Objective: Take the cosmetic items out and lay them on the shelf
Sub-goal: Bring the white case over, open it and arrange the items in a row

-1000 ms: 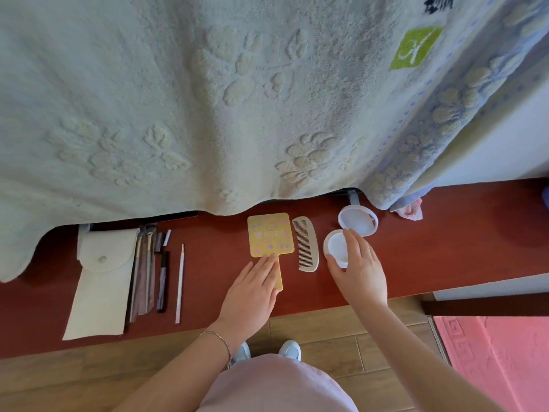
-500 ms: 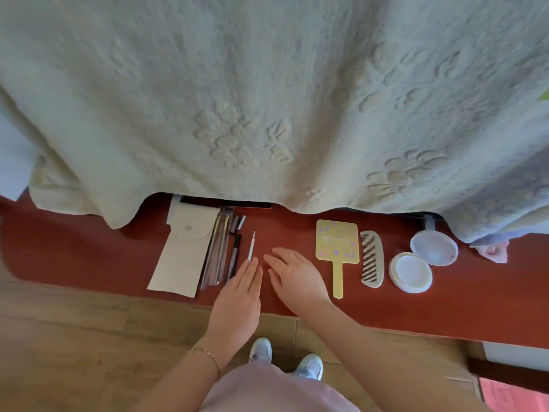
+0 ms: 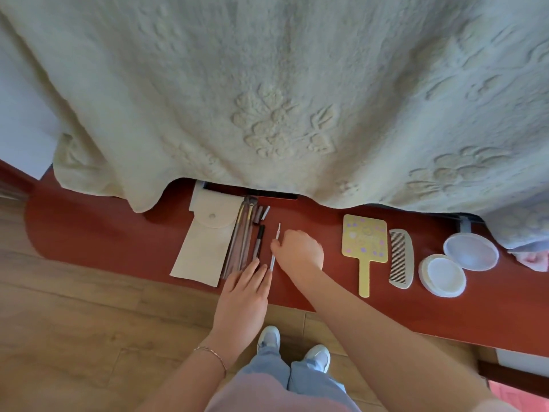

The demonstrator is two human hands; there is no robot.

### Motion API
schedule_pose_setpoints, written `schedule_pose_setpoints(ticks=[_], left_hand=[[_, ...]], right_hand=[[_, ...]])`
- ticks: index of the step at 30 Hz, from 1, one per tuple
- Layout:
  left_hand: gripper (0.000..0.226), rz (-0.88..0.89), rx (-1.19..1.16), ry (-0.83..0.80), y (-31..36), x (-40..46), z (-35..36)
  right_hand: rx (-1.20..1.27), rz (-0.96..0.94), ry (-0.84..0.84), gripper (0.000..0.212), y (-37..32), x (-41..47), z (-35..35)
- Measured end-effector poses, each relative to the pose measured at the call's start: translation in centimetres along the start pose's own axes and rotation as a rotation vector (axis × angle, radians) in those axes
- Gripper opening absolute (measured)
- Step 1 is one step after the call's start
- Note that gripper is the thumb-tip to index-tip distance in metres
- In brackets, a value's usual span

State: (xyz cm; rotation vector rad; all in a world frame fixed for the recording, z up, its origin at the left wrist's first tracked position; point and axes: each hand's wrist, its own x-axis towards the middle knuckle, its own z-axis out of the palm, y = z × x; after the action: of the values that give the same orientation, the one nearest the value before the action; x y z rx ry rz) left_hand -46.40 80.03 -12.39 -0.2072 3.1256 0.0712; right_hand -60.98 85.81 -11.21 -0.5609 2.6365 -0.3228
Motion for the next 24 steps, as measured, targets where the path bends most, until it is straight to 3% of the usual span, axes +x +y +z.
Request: schedule_pose_setpoints(ticks=[6, 15, 24], left_hand=[[0.048, 0.024, -0.002, 0.036, 1.0, 0.7, 0.0], [0.047, 0.236, -0.051, 0.039, 5.0, 3.1, 0.8], [0.043, 0.245, -0.037, 0.052, 5.9, 3.6, 1.0]], right_hand=[[-0.035, 0.009, 0.027, 0.025, 1.3, -0.3, -0.4], [-0.135, 0.069, 0.099, 0.026, 7.1, -0.8, -1.8], [-0.108, 0.063, 0.132, 0.027, 8.5, -1.5, -2.0]])
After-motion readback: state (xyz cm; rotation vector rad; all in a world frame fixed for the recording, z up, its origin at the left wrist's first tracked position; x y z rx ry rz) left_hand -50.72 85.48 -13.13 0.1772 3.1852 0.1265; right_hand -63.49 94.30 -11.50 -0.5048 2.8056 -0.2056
